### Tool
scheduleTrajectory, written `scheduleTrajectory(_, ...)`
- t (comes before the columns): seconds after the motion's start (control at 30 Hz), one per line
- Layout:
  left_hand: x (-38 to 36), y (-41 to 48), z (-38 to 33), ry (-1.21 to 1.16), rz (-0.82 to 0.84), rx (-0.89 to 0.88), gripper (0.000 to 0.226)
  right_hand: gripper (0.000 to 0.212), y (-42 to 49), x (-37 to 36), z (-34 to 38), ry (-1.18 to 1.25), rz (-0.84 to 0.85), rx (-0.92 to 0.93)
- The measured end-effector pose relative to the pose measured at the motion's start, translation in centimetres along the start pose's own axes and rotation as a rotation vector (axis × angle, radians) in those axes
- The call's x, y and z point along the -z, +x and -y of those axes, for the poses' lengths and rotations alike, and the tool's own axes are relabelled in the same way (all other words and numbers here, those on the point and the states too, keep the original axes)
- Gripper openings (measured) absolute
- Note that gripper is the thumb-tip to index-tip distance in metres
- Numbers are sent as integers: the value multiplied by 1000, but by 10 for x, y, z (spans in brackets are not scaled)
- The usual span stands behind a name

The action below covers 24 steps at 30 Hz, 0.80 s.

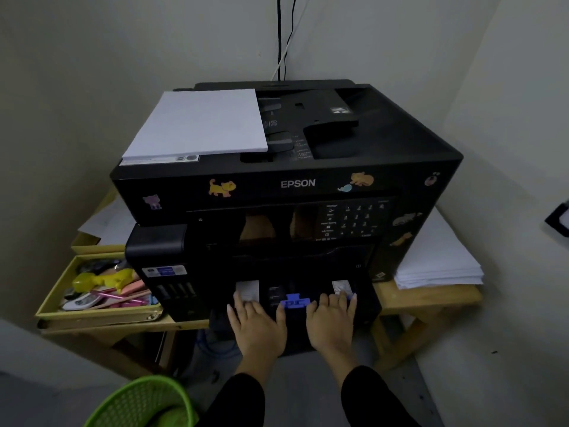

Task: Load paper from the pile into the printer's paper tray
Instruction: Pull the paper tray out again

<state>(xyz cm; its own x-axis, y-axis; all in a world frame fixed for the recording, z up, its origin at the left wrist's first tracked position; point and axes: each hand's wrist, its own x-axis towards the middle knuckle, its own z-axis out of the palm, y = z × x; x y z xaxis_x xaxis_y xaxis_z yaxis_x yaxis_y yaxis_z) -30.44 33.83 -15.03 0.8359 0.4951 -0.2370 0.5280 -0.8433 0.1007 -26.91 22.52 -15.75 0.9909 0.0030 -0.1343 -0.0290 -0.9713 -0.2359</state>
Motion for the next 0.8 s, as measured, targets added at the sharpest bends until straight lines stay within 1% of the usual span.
scheduleTrajectory(0.1,2,-4,7,12,47,-31,72,47,-2,4,-7,0,44,30)
scheduleTrajectory(0.2,5,-9,13,-2,119,-49,71,49,-7,4,-12,-9,61,67)
scheduleTrajectory(0.33,-3,-32,16,38,102,-38,73,67,-31,-8,-23,19,-17,72)
scheduleTrajectory(0.4,-8,-44,18,43,95,-32,74,70,-42,-11,-26,23,-46,74)
scheduleTrajectory(0.47,-11,-54,20,48,78,-33,75,64,-53,-10,-29,22,-37,77)
scheduleTrajectory(0.57,-15,-68,23,68,72,-27,77,48,-68,-4,-35,-15,14,96)
scheduleTrajectory(0.63,-18,-79,24,82,83,0,79,47,-82,-1,-39,-26,34,73)
scheduleTrajectory(0.67,-19,-85,23,79,87,15,79,48,-89,-2,-41,-29,18,57)
scheduleTrajectory(0.73,-19,-94,23,65,92,38,75,49,-101,-11,-47,13,-9,50)
scheduleTrajectory(0.8,-17,-101,23,56,115,53,69,49,-108,-17,-51,0,-26,70)
